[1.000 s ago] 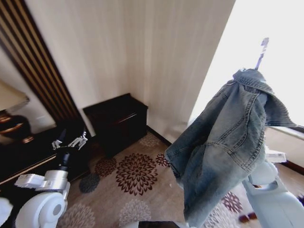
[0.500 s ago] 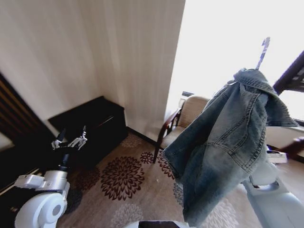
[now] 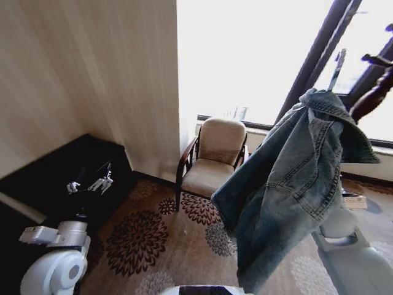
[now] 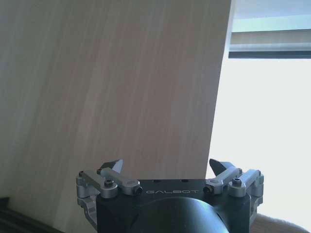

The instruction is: Pick up the clothes from the bed and hang them on the clothes hanger.

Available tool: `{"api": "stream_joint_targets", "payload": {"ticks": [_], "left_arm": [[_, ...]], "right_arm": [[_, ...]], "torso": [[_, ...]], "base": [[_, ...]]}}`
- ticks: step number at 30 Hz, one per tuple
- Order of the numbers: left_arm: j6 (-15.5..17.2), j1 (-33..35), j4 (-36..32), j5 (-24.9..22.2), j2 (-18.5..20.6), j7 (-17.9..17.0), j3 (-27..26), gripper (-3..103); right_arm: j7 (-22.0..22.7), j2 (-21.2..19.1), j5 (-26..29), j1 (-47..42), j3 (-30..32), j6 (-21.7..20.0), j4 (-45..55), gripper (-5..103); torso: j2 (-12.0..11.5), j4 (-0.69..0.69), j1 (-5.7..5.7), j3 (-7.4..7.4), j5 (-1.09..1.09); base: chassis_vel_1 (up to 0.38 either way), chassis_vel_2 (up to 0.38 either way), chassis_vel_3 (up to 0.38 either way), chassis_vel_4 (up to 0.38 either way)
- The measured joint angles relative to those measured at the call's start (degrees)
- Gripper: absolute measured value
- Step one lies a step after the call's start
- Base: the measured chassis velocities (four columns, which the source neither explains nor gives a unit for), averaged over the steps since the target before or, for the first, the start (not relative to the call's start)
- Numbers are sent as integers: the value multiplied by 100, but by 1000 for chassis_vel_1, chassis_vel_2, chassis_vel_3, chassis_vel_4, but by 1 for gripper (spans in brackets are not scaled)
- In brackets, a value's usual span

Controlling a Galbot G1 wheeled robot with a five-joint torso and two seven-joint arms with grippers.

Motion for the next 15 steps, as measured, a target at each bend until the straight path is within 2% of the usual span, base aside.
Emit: {"api": "stream_joint_targets", "payload": {"ticks": [15], "left_arm": [[-20, 41, -50, 11, -37, 18, -4, 100]], "right_arm": [[3, 30, -5, -72, 62, 14, 47, 17]], "torso": [[0, 0, 0, 0, 0]], "base": [[-132, -132, -123, -127]]}}
